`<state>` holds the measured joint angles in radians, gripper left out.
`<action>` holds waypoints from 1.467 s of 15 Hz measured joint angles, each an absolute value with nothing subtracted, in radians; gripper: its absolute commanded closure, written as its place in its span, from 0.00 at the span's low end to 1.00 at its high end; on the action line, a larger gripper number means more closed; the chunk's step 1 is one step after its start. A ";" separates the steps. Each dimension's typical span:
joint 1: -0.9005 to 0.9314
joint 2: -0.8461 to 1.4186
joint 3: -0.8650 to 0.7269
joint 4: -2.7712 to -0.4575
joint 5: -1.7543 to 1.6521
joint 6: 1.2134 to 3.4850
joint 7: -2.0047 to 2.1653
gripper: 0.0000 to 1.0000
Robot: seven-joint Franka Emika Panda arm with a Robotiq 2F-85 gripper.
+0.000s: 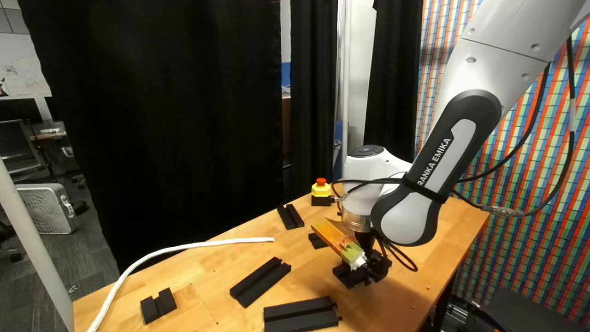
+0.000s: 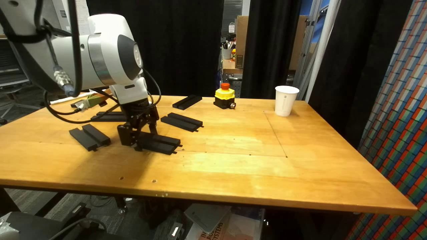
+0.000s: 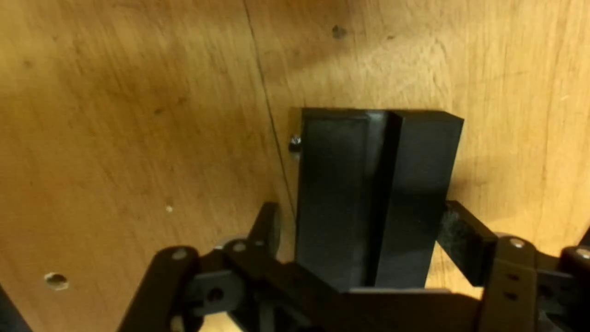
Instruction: Join the two black pieces of the object
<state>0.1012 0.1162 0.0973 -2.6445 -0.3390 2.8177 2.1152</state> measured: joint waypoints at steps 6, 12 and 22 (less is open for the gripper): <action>0.101 0.106 0.107 -2.636 -0.324 2.816 2.069 0.55; 0.158 0.090 0.164 -2.639 -0.093 2.727 1.884 0.55; 0.210 0.000 0.211 -2.665 -0.049 2.534 1.935 0.55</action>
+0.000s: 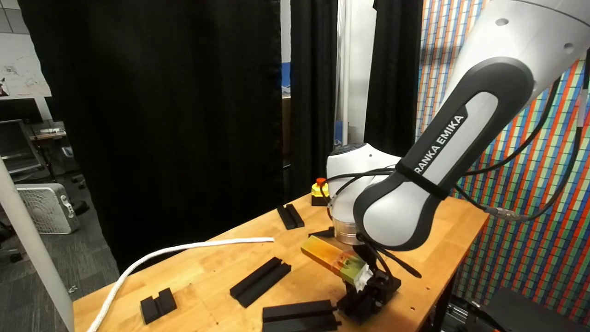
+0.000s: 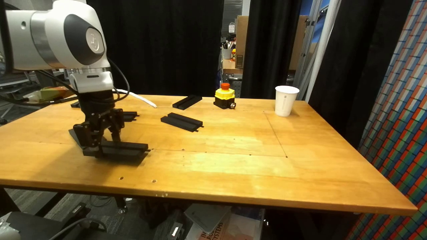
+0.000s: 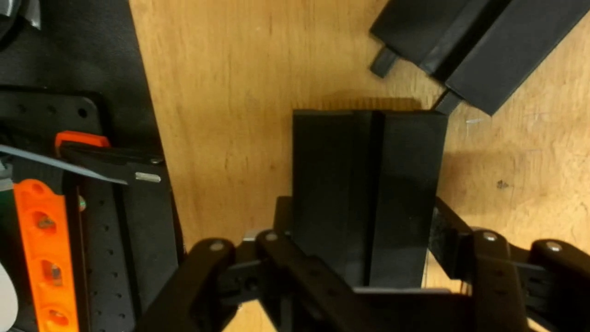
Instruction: Join the two black pieces of the object
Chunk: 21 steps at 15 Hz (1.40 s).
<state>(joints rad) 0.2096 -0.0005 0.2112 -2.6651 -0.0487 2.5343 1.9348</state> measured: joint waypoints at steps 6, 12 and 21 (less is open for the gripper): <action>0.222 -0.004 0.238 -2.695 -0.058 2.539 2.076 0.55; 0.231 -0.015 0.256 -2.703 -0.165 2.542 2.278 0.55; 0.231 -0.016 0.259 -2.712 -0.280 2.614 2.459 0.55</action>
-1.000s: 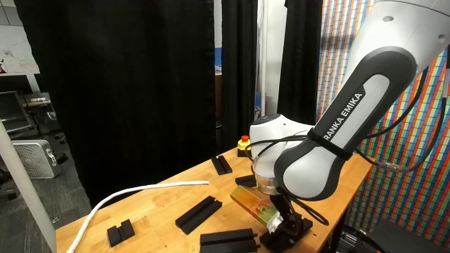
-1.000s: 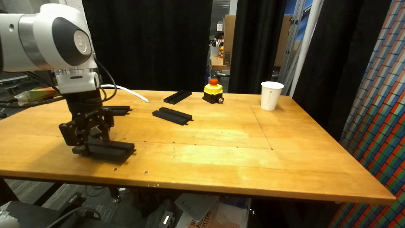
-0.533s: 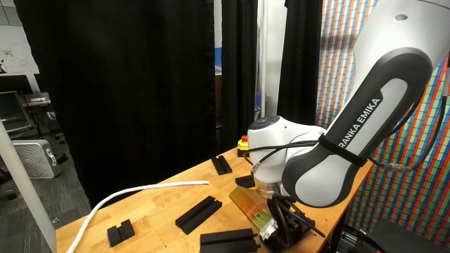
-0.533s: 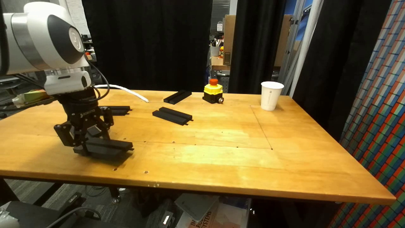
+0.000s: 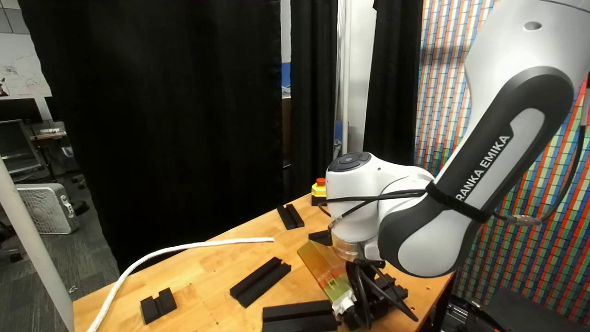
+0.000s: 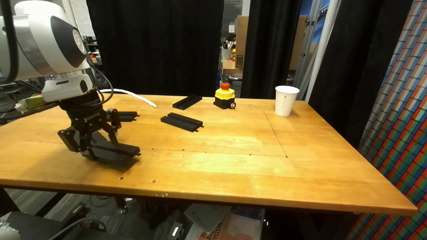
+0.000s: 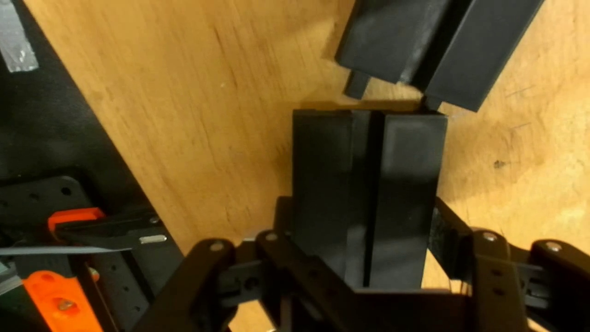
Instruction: Join the two black pieces of the object
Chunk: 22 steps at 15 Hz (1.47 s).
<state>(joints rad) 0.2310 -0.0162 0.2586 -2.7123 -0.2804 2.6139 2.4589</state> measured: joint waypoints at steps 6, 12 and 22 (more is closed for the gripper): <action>0.231 -0.006 0.259 -2.748 -0.321 2.739 2.558 0.55; 0.230 0.015 0.253 -2.747 -0.413 2.812 2.670 0.55; 0.221 0.023 0.241 -2.747 -0.429 2.851 2.680 0.55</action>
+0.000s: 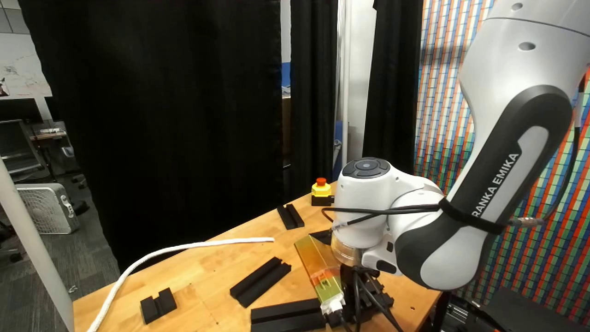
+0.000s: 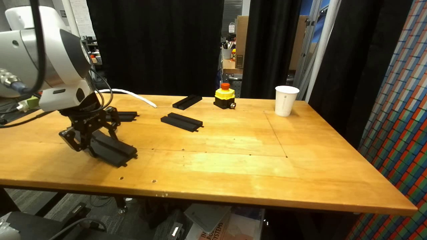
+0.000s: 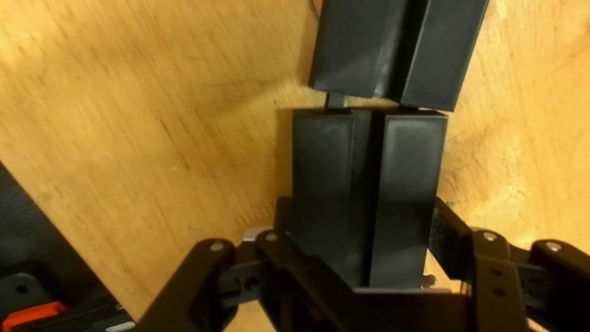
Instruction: Join the two black pieces of the object
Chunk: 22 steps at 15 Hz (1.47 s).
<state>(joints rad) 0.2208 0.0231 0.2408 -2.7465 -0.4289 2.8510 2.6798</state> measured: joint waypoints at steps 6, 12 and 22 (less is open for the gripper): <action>0.220 0.029 0.234 -2.746 -0.429 2.862 2.680 0.55; 0.220 0.034 0.233 -2.746 -0.429 2.879 2.680 0.55; 0.219 0.046 0.232 -2.749 -0.362 2.922 2.676 0.55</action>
<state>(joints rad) 0.2195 0.0458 0.2319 -2.7492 -0.3619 2.9223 2.6758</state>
